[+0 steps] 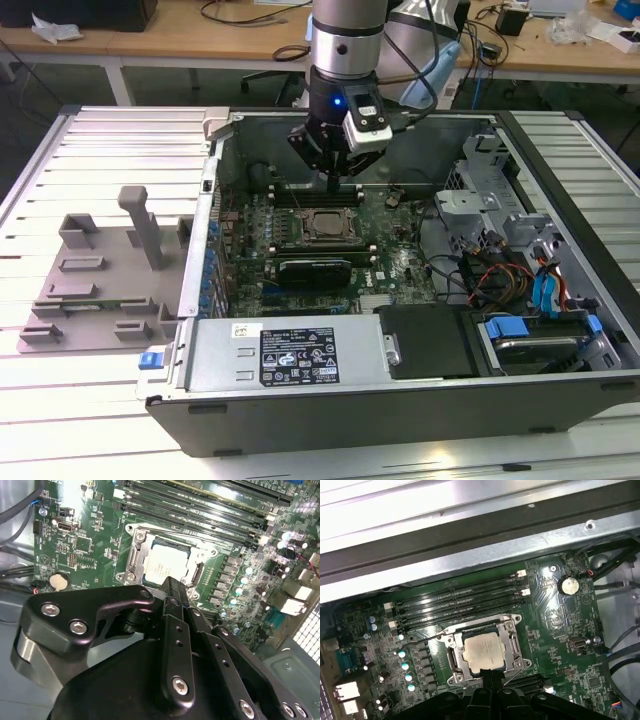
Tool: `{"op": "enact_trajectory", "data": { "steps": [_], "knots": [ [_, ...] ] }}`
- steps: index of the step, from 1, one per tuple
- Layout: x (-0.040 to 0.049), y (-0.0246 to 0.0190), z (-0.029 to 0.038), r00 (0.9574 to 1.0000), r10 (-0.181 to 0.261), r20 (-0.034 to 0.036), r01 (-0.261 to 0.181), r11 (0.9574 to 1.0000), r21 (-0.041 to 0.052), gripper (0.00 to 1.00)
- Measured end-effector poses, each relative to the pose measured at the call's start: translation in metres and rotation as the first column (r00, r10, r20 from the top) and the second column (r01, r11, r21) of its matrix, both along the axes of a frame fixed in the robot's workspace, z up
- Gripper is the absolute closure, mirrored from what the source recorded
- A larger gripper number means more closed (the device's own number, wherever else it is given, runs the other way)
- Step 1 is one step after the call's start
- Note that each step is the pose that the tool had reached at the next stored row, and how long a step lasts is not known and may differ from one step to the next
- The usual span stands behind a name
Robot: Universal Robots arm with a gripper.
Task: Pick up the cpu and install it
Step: 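Install the first cpu locking lever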
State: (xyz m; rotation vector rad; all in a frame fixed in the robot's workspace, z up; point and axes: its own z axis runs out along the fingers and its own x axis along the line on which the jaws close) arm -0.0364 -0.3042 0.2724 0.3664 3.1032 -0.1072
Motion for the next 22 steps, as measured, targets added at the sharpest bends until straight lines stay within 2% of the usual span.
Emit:
{"op": "enact_trajectory", "data": {
  "steps": [4,11,17,18,22],
  "knots": [
    [0.0000,0.0000,0.0000,0.9992,0.039,0.0000,-0.039,0.9992,0.0000,0.89],
    [0.0000,0.0000,0.0000,0.9942,0.108,0.0000,-0.108,0.9942,0.0000,0.89],
    [0.0000,0.0000,0.0000,0.9869,0.161,0.0000,-0.161,0.9869,0.0000,0.89],
    [0.0000,0.0000,0.0000,0.9843,0.177,0.0000,-0.177,0.9843,0.0000,0.89],
    [0.0000,0.0000,0.0000,0.9789,0.204,0.0000,-0.204,0.9789,0.0001,0.89]
  ]
}}
